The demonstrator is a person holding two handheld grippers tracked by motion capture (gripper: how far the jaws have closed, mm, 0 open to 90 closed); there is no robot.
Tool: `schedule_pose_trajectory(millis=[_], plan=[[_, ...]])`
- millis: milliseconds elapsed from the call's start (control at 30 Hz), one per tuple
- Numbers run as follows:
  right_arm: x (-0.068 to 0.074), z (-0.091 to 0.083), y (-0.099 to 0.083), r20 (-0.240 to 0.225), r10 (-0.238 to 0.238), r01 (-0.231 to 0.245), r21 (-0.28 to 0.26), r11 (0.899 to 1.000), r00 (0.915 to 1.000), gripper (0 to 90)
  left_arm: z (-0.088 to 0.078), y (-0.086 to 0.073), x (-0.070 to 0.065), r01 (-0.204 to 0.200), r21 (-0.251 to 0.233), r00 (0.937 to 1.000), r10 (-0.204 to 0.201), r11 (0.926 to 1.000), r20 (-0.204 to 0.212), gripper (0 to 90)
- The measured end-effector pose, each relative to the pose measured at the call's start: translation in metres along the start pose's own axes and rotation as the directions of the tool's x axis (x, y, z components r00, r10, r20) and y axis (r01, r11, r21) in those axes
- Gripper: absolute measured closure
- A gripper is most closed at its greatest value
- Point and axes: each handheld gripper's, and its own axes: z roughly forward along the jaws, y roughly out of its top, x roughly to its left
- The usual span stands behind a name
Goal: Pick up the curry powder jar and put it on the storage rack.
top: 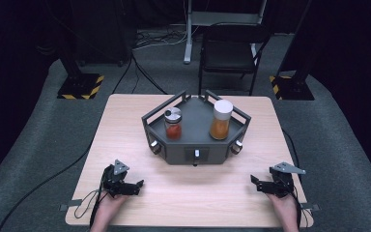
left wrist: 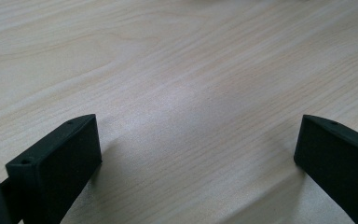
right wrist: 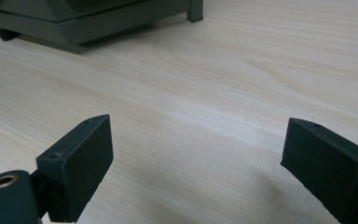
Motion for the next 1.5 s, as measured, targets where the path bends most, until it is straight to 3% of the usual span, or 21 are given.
schedule_pose_trajectory(millis=[233, 533, 1500], plan=[[-0.001, -0.002, -0.002, 0.001, -0.001, 0.001, 0.025, 1.0, 1.0, 9.2, 0.0, 0.0, 0.0, 0.0, 0.0, 1.0, 0.0, 1.0, 0.0, 0.2], [0.015, 0.001, 0.008, 0.051, -0.08, 0.074, 0.106, 0.992, 0.9955, 7.8, 0.0, 0.0, 0.0, 0.002, 0.0, 1.0, -0.002, 1.0, -0.002, 0.2], [0.016, 0.004, 0.01, 0.045, -0.086, 0.08, 0.113, 0.99, 0.9953, 5.6, -0.001, 0.0, -0.001, 0.001, 0.001, 1.0, -0.001, 1.0, -0.002, 0.2]])
